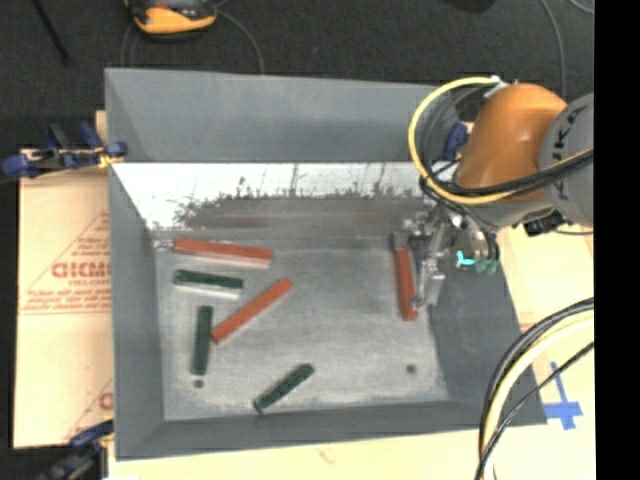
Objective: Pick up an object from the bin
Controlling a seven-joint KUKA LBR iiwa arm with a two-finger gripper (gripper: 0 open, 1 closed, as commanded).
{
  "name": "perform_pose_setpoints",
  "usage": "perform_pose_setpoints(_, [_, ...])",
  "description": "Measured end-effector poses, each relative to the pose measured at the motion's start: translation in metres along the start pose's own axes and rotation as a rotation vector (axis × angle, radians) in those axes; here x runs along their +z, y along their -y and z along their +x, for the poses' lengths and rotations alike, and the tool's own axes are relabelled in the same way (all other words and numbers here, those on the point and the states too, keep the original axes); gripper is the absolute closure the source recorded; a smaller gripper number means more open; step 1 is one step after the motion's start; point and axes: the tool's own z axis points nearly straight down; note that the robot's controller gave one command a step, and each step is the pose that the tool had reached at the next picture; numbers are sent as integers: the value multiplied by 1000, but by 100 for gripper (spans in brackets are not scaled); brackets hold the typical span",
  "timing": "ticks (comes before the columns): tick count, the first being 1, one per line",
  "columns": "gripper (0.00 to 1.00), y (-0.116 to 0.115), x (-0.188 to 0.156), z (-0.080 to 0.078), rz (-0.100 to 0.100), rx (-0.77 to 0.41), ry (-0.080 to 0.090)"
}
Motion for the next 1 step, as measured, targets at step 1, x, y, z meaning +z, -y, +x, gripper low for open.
perform_pose_setpoints(1, [0, 0, -5, -2, 1, -2, 8])
